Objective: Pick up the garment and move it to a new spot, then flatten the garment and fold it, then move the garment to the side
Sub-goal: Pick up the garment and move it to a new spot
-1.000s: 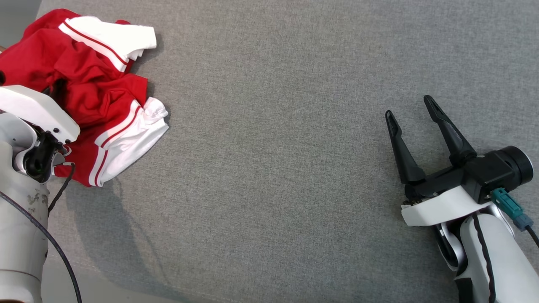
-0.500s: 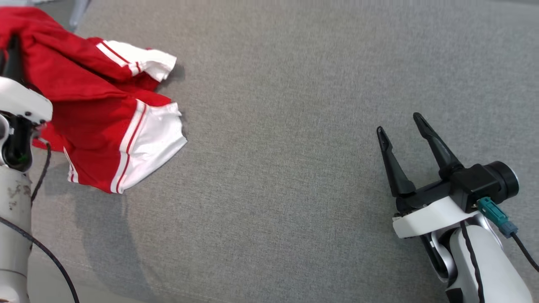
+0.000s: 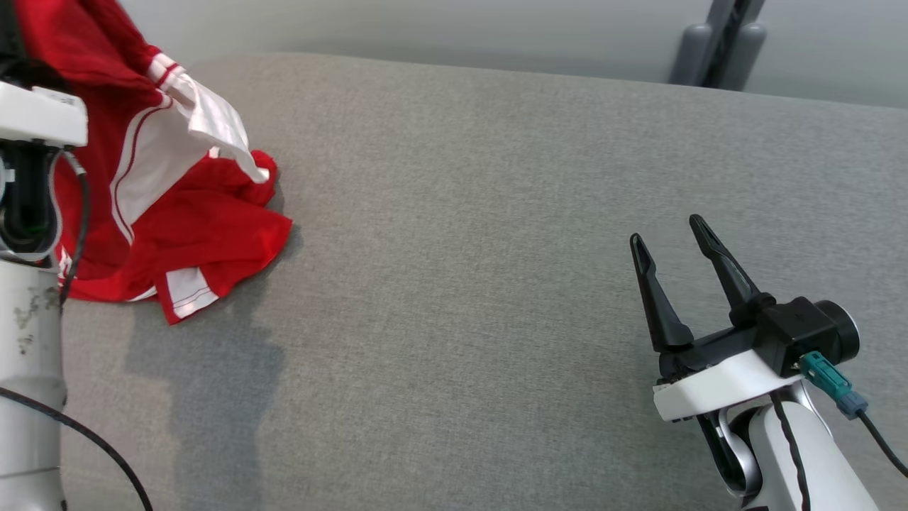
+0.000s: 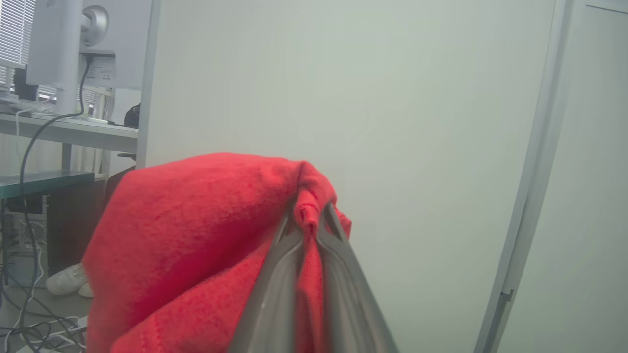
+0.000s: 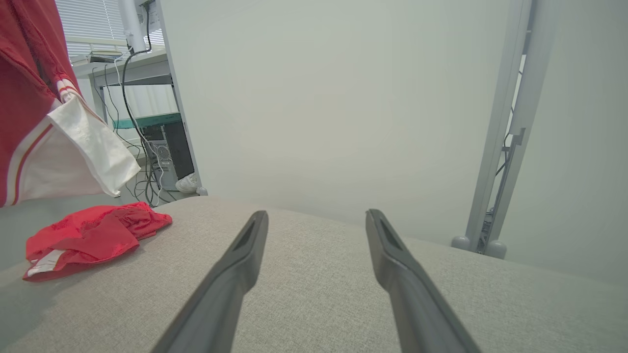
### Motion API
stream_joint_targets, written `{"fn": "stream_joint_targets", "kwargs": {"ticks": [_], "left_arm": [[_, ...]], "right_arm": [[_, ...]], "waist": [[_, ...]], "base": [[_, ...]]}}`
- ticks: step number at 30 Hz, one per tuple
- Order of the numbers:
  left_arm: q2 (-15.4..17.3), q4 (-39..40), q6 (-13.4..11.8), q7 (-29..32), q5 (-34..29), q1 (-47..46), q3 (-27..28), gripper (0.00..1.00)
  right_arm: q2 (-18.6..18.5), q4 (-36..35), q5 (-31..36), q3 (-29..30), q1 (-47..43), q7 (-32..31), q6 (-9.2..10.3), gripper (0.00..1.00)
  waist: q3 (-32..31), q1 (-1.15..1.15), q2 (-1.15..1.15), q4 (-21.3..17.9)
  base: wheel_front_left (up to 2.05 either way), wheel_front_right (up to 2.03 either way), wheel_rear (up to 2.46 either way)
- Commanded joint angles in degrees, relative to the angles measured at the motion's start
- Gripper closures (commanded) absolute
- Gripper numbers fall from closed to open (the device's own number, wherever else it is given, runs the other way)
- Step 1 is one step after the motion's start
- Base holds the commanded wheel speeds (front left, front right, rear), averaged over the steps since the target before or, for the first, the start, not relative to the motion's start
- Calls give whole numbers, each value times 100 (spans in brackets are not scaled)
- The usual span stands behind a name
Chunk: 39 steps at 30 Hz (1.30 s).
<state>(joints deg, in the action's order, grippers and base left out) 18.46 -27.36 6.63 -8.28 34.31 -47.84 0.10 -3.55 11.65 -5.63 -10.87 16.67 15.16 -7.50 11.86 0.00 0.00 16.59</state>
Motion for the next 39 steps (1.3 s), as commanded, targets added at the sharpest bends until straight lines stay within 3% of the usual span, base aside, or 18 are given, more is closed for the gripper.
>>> {"fn": "stream_joint_targets", "kwargs": {"ticks": [1,9,19,24,29,33,37,39], "left_arm": [[-69,263,-45,79,31,115,-42,100],[-395,1701,-219,669,90,423,-452,100],[-1022,2839,-477,1226,-12,771,-1302,100],[-1385,2862,-602,1139,81,795,-1746,100],[-1520,2889,-875,898,317,816,-2204,100],[-1535,2609,-1203,616,553,716,-2418,100],[-1526,2099,-1348,444,393,667,-2475,100],[-1364,1702,-1389,320,232,679,-2462,100]], "right_arm": [[-5,-18,-51,45,-82,8,1,0],[42,-74,-78,146,-125,9,1,0],[53,-312,-162,375,65,9,1,0],[56,-439,-276,530,159,9,1,0],[59,-565,-419,708,162,9,1,0],[57,-629,-500,843,120,9,1,0],[59,-669,-542,917,123,9,1,0],[56,-675,-561,930,147,8,1,0]], "waist": [[-131,0,0,-145],[-298,0,0,-601],[-31,0,0,-1746],[177,0,0,-2332],[412,0,0,-2793],[536,0,0,-2953],[608,0,0,-2970],[643,0,0,-2948]], "base": [[0,0,0],[0,0,0],[0,0,0],[0,0,0],[0,0,0],[0,0,0],[0,0,0],[0,0,0]]}}
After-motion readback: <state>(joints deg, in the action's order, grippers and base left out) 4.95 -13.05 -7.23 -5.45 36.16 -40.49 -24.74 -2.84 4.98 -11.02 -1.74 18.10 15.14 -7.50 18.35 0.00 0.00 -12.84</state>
